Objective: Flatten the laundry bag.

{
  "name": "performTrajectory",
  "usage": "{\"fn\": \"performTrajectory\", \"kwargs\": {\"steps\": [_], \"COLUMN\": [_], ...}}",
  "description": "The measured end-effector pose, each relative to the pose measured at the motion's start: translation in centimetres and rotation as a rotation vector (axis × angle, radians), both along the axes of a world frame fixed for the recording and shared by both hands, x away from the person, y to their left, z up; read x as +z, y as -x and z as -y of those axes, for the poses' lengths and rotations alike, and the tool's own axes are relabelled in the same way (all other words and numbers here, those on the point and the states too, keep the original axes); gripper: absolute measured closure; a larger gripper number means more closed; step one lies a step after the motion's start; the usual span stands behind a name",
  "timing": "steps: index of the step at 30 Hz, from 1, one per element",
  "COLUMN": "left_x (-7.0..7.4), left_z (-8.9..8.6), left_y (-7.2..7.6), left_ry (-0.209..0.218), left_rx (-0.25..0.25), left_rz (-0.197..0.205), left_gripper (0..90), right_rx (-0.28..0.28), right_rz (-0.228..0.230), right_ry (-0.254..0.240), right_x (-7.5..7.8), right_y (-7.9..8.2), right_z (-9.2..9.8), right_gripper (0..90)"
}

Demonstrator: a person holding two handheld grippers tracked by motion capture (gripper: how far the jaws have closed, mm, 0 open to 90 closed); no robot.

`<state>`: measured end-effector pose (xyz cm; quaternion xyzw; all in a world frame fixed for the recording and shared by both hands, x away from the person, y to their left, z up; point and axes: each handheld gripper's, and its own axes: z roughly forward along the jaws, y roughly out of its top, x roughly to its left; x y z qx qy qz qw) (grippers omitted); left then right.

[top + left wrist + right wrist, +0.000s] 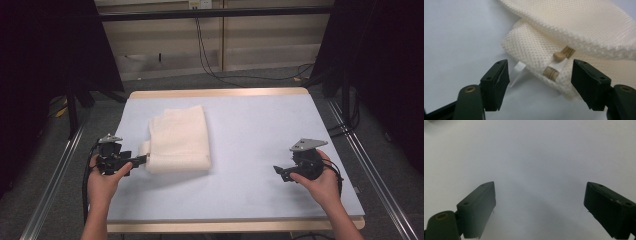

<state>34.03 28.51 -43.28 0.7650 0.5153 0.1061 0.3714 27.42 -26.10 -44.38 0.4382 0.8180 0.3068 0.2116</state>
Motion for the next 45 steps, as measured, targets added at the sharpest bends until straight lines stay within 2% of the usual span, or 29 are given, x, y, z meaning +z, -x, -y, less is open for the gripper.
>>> {"fn": "performTrajectory", "kwargs": {"steps": [1, 3, 6, 8, 10, 12, 13, 17, 18, 19, 21, 22, 27, 33, 41, 45], "left_x": [0.0, -0.3, -1.0, -1.1, -1.5, -1.5, -1.7, -1.6, -1.5, -1.4, -1.1, -1.0, 0.0, 0.9, 2.3, 3.2], "left_z": [0.1, 0.4, 1.1, 1.3, 1.6, 1.6, 1.8, 1.9, 2.0, 2.0, 2.1, 2.2, 2.3, 2.6, 3.0, 3.3], "left_y": [-0.1, -0.3, -0.5, -0.6, -0.8, -0.9, -0.9, -0.9, -0.9, -0.9, -0.9, -0.8, -0.8, -0.9, -1.2, -1.4], "left_ry": [-0.002, 0.028, 0.039, 0.041, 0.064, 0.07, 0.102, 0.092, 0.081, 0.069, 0.09, 0.102, 0.087, 0.074, 0.082, 0.077], "left_rx": [-0.008, 0.003, -0.001, -0.011, -0.005, 0.002, 0.014, 0.02, 0.024, 0.021, 0.021, 0.035, 0.031, 0.024, 0.015, 0.001], "left_rz": [-0.004, -0.028, -0.056, -0.063, -0.074, -0.078, -0.098, -0.101, -0.096, -0.089, -0.107, -0.103, -0.083, -0.093, -0.079, -0.074], "left_gripper": [29.9, 30.0, 29.6, 29.3, 28.8, 28.3, 33.3, 44.4, 48.7, 48.7, 52.9, 57.0, 64.2, 75.4, 82.3, 82.6], "right_rx": [0.001, 0.0, 0.003, 0.007, 0.005, 0.004, -0.002, -0.001, -0.004, -0.004, 0.0, 0.0, -0.001, -0.002, 0.001, 0.0], "right_rz": [-0.003, -0.001, -0.004, -0.001, 0.002, 0.004, 0.004, 0.002, 0.004, 0.004, 0.007, 0.007, 0.008, 0.005, 0.006, 0.008], "right_ry": [0.001, 0.002, 0.003, 0.007, 0.008, 0.011, 0.008, 0.007, 0.005, 0.005, 0.003, 0.004, 0.01, 0.011, 0.009, 0.009], "right_x": [0.0, 0.0, 0.0, 0.0, 0.1, 0.1, 0.1, 0.1, 0.2, 0.2, 0.2, 0.2, 0.2, 0.3, 0.3, 0.3], "right_y": [0.0, 0.0, 0.1, 0.1, 0.1, 0.1, 0.2, 0.2, 0.2, 0.2, 0.2, 0.2, 0.2, 0.2, 0.2, 0.2], "right_z": [0.0, 0.1, 0.0, 0.0, 0.1, 0.1, 0.2, 0.3, 0.3, 0.3, 0.4, 0.4, 0.3, 0.4, 0.5, 0.5], "right_gripper": [10.1, 10.2, 10.3, 10.3, 10.4, 10.4, 10.4, 10.5, 10.5, 10.5, 10.5, 10.5, 10.6, 10.6, 10.6, 10.5]}}
